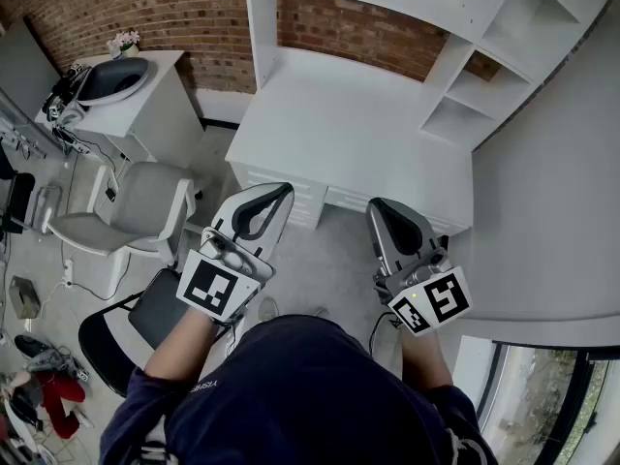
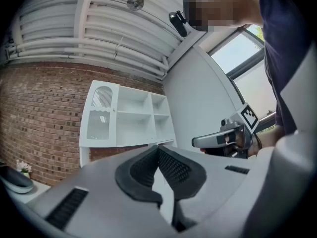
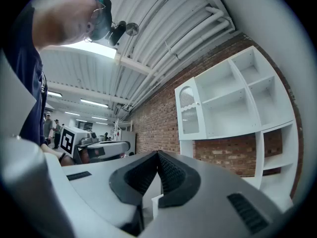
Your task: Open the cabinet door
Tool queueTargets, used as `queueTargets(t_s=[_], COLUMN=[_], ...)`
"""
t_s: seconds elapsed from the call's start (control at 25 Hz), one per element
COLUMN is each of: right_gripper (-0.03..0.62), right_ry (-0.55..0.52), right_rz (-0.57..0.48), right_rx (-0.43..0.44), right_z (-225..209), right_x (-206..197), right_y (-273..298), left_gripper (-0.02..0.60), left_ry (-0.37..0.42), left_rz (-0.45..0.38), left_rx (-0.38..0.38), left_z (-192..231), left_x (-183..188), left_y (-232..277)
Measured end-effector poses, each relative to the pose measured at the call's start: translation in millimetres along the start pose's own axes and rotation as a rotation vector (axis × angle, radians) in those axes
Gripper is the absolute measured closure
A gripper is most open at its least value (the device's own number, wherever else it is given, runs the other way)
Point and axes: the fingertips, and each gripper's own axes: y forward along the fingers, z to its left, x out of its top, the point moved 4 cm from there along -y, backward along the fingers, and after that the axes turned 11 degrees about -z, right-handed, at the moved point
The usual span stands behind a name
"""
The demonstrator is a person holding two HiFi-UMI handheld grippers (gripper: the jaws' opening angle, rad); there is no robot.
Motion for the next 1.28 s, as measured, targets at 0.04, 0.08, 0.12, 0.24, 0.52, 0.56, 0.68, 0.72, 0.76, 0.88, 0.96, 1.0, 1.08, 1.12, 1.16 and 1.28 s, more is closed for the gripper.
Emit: queueTargets(t_s=[0.04, 0.08, 0.12, 0.24, 0.52, 0.56, 0.68, 0.72, 0.76, 0.88, 0.96, 1.0, 1.08, 1.12, 1.16, 1.28], right_gripper=[0.571, 0.571, 0.571, 0.571, 0.57, 0.569, 0.569, 0.569, 0.569, 0.569, 0.569, 0.569, 0.569, 0.569, 0.57, 0.569], right_ry=[0.0, 0.0, 0.0, 0.004, 0.021, 0.022, 0.028, 0.03, 0.031, 0.038, 0.047, 0.05, 0.052, 0.053, 0.054, 0.054], right_rz=[0.0, 0.001, 0.0, -0.009, -0.026, -0.025, -0.03, -0.032, -0.034, -0.041, -0.045, -0.047, -0.049, -0.05, -0.051, -0.051], right_rx=[0.001, 0.003, 0.004, 0.009, 0.004, 0.007, 0.019, 0.025, 0.03, 0.042, 0.046, 0.047, 0.05, 0.051, 0.052, 0.054], right_z=[0.3, 0.6, 0.7, 0.6, -8.6, -10.4, -15.8, -17.7, -19.9, -27.7, -32.5, -34.5, -38.3, -40.1, -42.0, -49.7], right_x=[0.7, 1.3, 1.8, 2.9, 7.3, 8.0, 10.1, 10.6, 11.2, 13.3, 14.0, 14.1, 13.7, 13.5, 13.4, 13.7], right_y=[-0.2, -0.6, -1.4, -6.5, -24.1, -27.6, -38.9, -42.8, -46.6, -56.4, -61.8, -63.8, -65.5, -65.4, -64.9, -62.2], left_gripper=[0.575, 0.575, 0.575, 0.575, 0.575, 0.575, 0.575, 0.575, 0.575, 0.575, 0.575, 0.575, 0.575, 0.575, 0.575, 0.575], left_ry=[0.001, 0.002, 0.003, 0.006, 0.014, 0.015, 0.025, 0.031, 0.038, 0.055, 0.058, 0.055, 0.053, 0.055, 0.058, 0.064], left_rz=[-0.002, -0.004, -0.005, -0.009, -0.013, -0.013, -0.013, -0.01, 0.0, 0.02, 0.022, 0.021, 0.018, 0.017, 0.016, 0.014], left_rx=[-0.001, -0.002, -0.002, 0.0, 0.018, 0.023, 0.035, 0.037, 0.038, 0.04, 0.048, 0.055, 0.068, 0.07, 0.07, 0.068], left_z=[-0.6, -1.3, -2.3, -7.9, -25.7, -29.2, -40.8, -45.1, -49.4, -60.8, -66.2, -68.0, -69.2, -69.1, -68.8, -67.4], left_x=[1.0, 2.0, 2.9, 3.9, 4.6, 5.1, 5.6, 5.0, 3.5, 0.4, 0.1, 0.4, 0.7, 0.5, 0.2, -1.3], left_y=[0.6, 1.1, 1.4, 1.9, 4.9, 6.1, 9.9, 10.6, 10.9, 13.4, 15.6, 16.8, 19.6, 21.0, 22.8, 30.8])
